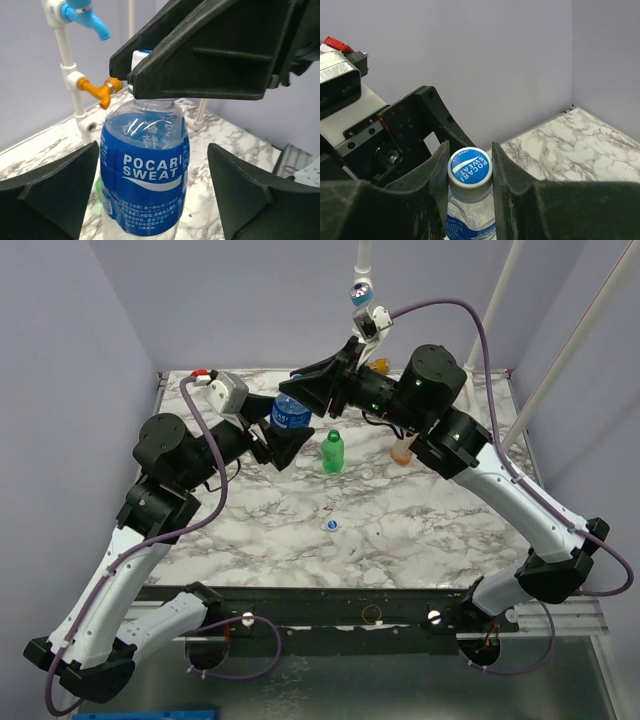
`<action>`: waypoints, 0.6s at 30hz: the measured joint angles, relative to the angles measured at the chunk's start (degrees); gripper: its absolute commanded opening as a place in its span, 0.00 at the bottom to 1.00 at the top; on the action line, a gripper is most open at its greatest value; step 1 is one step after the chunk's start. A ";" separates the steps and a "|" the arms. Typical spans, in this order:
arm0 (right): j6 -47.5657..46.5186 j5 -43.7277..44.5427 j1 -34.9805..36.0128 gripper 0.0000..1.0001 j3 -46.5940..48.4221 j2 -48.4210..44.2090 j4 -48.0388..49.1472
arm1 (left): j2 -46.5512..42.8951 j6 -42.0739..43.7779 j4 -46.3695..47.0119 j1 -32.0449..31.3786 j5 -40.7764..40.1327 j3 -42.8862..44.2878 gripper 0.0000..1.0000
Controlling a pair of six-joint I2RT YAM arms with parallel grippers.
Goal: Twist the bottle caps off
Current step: Unscrew the bottle cap from the plastic bottle.
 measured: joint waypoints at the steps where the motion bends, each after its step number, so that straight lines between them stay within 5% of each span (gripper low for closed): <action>1: -0.24 -0.39 0.00 0.01 -0.17 -0.22 0.04 | -0.02 -0.35 0.44 0.35 1.11 0.28 0.78; 8: -0.44 -3.67 0.00 0.00 -1.07 -1.25 1.36 | 0.00 -0.24 0.61 1.46 8.72 -0.24 0.79; 14: -0.15 -7.15 0.02 0.01 -1.75 -1.33 2.27 | 0.42 1.42 -0.57 1.75 11.54 -0.44 0.50; 16: -0.22 -7.91 0.00 0.15 -2.60 -1.62 3.19 | 0.74 1.79 -0.87 1.81 11.58 -0.44 0.42; 18: -0.22 -8.41 -0.15 0.53 -3.39 -1.92 3.80 | 0.94 1.99 -1.07 1.92 11.54 -0.44 0.36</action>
